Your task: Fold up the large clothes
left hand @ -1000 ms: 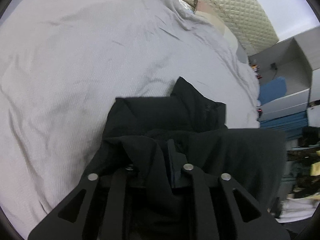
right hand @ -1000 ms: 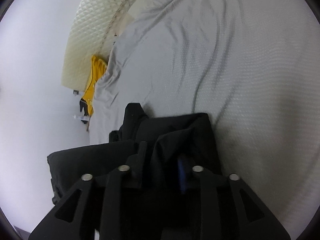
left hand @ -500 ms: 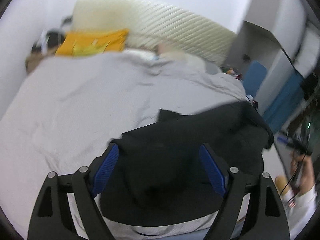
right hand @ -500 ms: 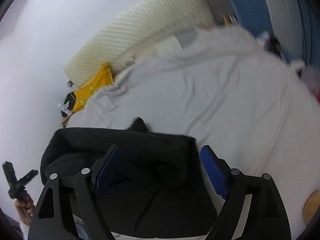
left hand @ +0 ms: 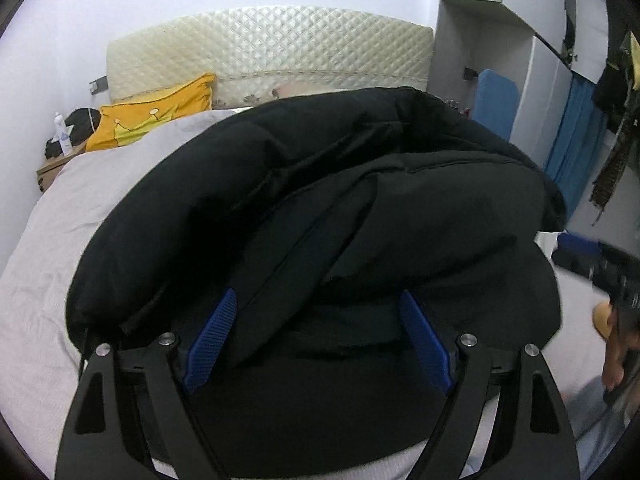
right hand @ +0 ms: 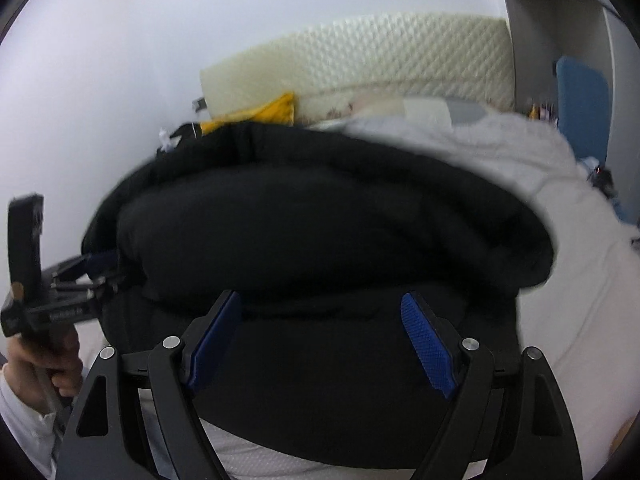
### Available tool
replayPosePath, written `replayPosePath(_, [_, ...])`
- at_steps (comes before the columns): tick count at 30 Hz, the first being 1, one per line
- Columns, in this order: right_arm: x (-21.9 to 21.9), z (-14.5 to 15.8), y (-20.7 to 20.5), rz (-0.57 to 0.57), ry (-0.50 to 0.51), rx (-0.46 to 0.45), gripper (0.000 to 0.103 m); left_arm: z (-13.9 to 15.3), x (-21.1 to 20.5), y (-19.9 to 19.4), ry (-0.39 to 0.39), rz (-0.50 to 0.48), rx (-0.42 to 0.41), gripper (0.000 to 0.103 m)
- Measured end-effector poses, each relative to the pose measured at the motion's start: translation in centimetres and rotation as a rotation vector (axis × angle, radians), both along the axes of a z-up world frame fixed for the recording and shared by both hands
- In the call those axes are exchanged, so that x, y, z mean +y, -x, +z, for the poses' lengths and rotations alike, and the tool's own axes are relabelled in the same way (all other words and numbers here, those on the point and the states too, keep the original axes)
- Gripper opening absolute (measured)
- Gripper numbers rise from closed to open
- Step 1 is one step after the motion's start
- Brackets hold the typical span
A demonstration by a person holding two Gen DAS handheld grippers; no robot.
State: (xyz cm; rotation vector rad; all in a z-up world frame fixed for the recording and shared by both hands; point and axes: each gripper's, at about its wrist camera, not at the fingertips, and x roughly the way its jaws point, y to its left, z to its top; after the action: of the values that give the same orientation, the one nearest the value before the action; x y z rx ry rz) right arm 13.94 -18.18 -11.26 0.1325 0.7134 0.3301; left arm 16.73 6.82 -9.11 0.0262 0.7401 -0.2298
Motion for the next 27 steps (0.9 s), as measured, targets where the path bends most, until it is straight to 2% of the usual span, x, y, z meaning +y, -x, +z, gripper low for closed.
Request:
replayPosePath(4, [0.0,-2.1,-2.4,-0.032,0.014,0.026,0.082,-0.2,0.1,-1.7,-0.017,0.046,-0.035,0.083])
replayPosePath(9, [-0.5,-2.8,-6.1,-0.104,0.003,-0.003,0.082,-0.5,0.2,-5.1,-0.024,0.09,-0.06,0.083])
replayPosePath(13, [0.0,-3.6,-9.0,-0.112,0.051,-0.012,0.082,-1.6,0.3,-7.8,0.006,0.113,-0.033,0.083])
replayPosePath(15, [0.2,-4.0,-10.3,-0.111,0.065,-0.018,0.082,-2.3,0.1,-9.3,-0.006,0.124,-0.025,0.083])
replayPosePath(22, [0.6,-4.8,-13.2,-0.112,0.068,-0.01,0.086,-3.6,-0.4,-11.7,-0.02,0.143,-0.003,0.083])
replayPosePath(27, [0.9,-5.3,-15.1,-0.116,0.04,-0.014,0.086,-4.7,-0.3,-13.8,-0.002,0.163,-0.002,0.084])
